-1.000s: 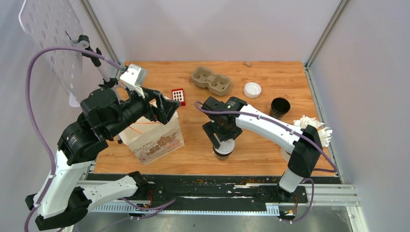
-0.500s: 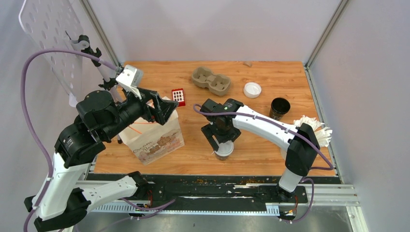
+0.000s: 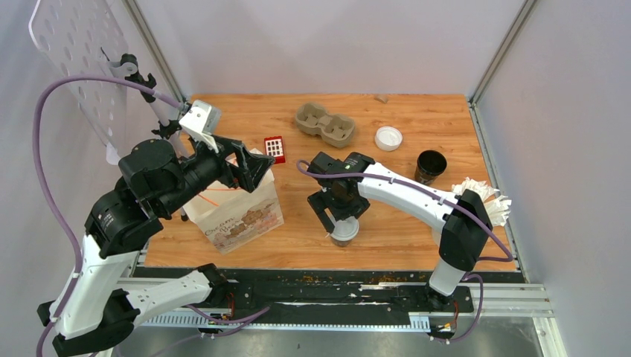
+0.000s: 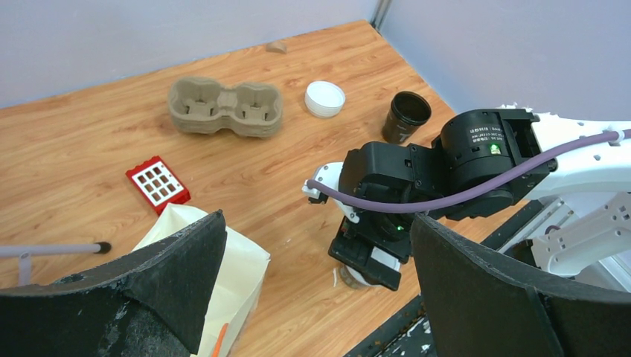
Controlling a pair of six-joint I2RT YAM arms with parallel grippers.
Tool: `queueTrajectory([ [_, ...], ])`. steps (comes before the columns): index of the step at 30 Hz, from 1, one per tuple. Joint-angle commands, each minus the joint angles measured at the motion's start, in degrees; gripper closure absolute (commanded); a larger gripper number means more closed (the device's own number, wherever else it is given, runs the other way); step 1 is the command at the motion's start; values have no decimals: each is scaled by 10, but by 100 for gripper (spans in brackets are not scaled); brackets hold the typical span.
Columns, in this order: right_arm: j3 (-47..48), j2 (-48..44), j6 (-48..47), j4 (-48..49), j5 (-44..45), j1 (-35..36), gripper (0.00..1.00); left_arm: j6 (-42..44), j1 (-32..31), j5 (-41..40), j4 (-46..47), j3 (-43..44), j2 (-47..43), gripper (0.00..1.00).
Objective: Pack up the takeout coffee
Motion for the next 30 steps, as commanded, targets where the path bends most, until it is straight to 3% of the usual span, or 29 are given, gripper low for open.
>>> queueTrajectory([
  [1,6,-30,3,7,-7,1,14,9,2,-4,8,-1,-2,0],
  [9,13,-106,8,4,-8,-24,16,6,3,-1,-16,17,24,0],
  [14,-49,-173,-4,58,-70,-79,20,6,2,53,-24,3,59,1],
  [20,-205,-274,-1,219,-211,-173,30,-29,2,151,-52,-25,135,15],
  [24,-262,-308,3,275,-235,-198,35,-51,2,210,-43,-67,175,25],
  [30,-326,-327,0,336,-281,-238,45,-73,-23,210,18,-149,206,30],
])
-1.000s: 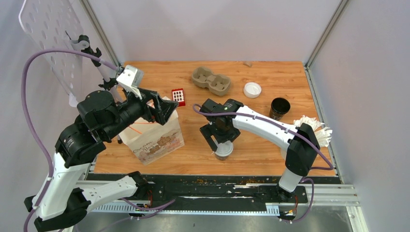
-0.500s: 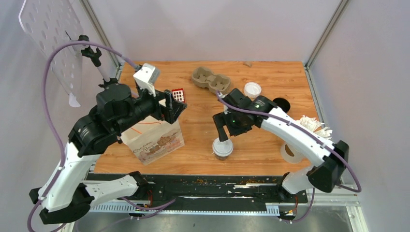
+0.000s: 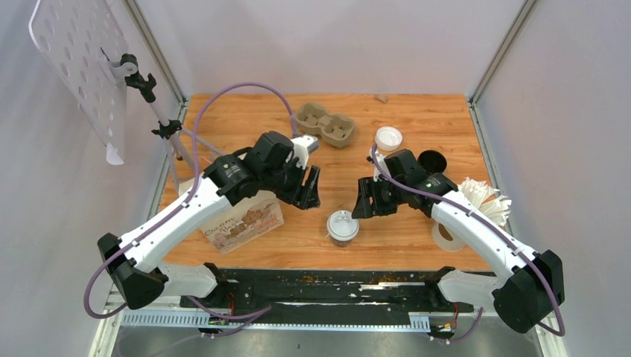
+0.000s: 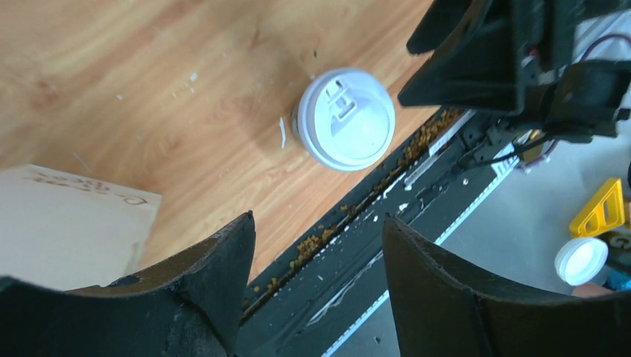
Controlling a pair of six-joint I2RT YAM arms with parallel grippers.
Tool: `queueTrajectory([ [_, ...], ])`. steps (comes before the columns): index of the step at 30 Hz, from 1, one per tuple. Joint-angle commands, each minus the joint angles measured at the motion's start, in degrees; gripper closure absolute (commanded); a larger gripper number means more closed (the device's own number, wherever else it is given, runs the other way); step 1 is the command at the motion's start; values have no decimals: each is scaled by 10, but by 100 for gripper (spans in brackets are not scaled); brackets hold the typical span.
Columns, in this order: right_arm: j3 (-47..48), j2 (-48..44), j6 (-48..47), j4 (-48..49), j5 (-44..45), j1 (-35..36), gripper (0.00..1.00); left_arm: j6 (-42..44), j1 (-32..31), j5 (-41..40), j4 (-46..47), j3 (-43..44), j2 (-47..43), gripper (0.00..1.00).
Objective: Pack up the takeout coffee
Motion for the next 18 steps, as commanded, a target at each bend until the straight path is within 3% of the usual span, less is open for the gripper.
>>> queueTrajectory([
  [1,-38,-26,1,100,-64,-26,46,-22,-24,18,50,-28,10,30],
  [10,-70,-23,-7,118,-71,-30,48,-60,-65,19,169,-101,66,38],
  [18,-85,-18,-10,119,-67,-31,52,-62,-90,-25,190,-119,110,46],
])
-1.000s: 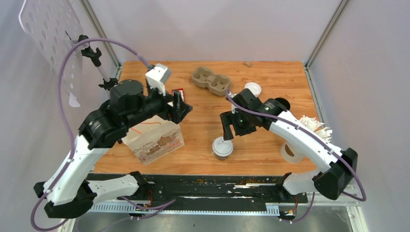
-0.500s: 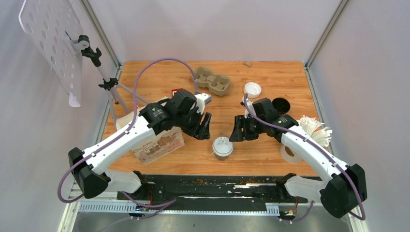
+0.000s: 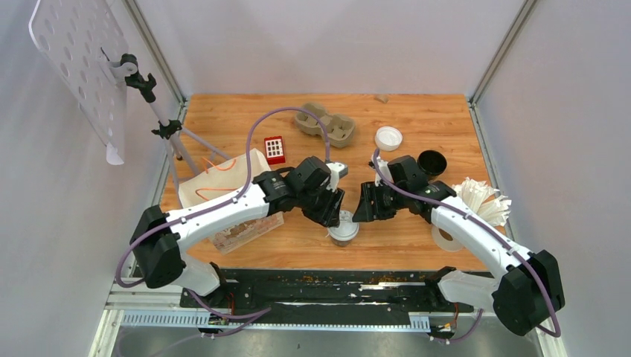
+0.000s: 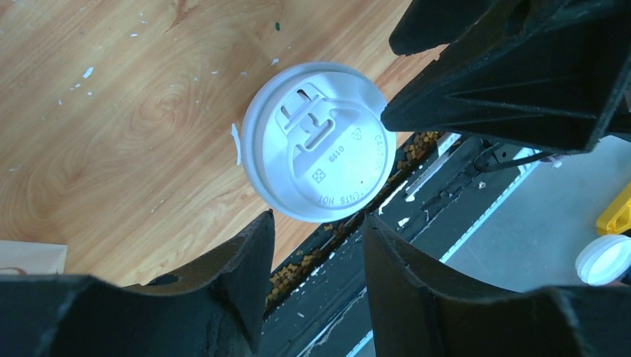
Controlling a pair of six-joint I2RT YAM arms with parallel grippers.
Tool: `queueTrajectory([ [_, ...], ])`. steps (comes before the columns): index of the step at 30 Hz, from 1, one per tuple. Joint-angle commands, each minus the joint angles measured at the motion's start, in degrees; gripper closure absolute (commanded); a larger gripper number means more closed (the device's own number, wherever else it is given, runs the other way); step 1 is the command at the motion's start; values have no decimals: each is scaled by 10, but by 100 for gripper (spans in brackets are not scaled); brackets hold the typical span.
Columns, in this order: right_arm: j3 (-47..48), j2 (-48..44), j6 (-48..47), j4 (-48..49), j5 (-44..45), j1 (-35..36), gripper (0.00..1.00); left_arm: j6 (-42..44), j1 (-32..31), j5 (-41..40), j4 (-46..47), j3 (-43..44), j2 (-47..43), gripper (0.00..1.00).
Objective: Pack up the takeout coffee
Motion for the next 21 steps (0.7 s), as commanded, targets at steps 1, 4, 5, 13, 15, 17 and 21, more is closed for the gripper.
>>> queueTrajectory([
  [1,-3,-5,-9,27,-9,-2,52,-13,-6,-19,54,-16,3,47],
  [4,-7,-5,-10,29,-9,-3,53,-22,-5,-20,82,-36,0,49],
  [5,-8,-5,-10,31,-9,-3,53,-23,-6,-22,86,-41,0,49],
  [13,-13,5,-7,45,-15,-3,56,-22,-6,-8,113,-63,23,53],
  [15,-16,7,-7,49,-16,-3,58,-22,-6,-4,120,-68,24,55],
  [17,-19,9,-7,51,-17,-2,60,-22,-6,-3,124,-72,25,57],
  [21,-27,11,-5,56,-18,-3,65,-22,-6,5,134,-83,27,63],
])
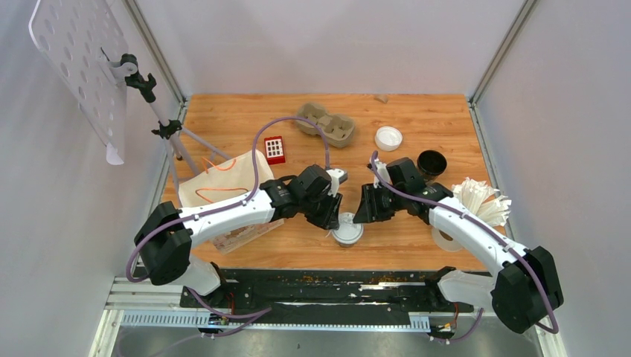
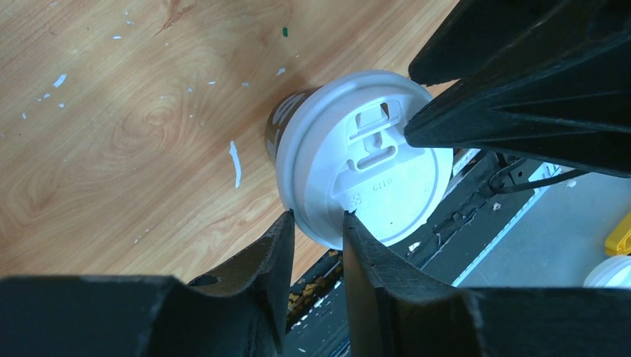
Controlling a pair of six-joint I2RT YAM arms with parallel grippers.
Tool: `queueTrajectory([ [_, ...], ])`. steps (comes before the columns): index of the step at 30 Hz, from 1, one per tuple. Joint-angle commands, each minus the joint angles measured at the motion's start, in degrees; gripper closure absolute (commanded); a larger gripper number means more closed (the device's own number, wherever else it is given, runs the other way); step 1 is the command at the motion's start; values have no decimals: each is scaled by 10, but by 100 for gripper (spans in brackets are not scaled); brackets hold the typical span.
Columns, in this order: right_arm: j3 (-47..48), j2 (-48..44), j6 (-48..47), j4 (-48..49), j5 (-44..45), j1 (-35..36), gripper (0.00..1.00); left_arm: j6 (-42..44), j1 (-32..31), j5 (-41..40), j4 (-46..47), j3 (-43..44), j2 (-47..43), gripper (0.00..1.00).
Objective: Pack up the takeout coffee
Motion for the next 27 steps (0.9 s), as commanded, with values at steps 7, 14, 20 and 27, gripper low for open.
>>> queueTrajectory([
  [7,-30,-3,-2,36,-5,-3,70,2,-1,10,35,-14,9,64],
  [14,-62,-16,0,50,3,-3,74,1,-1,12,35,-19,18,65],
  [20,-106,-29,17,79,4,-3,74,-3,-1,5,27,-32,19,65],
  [27,-109,-31,-14,125,-3,-5,74,-16,-7,-10,7,-30,5,65],
])
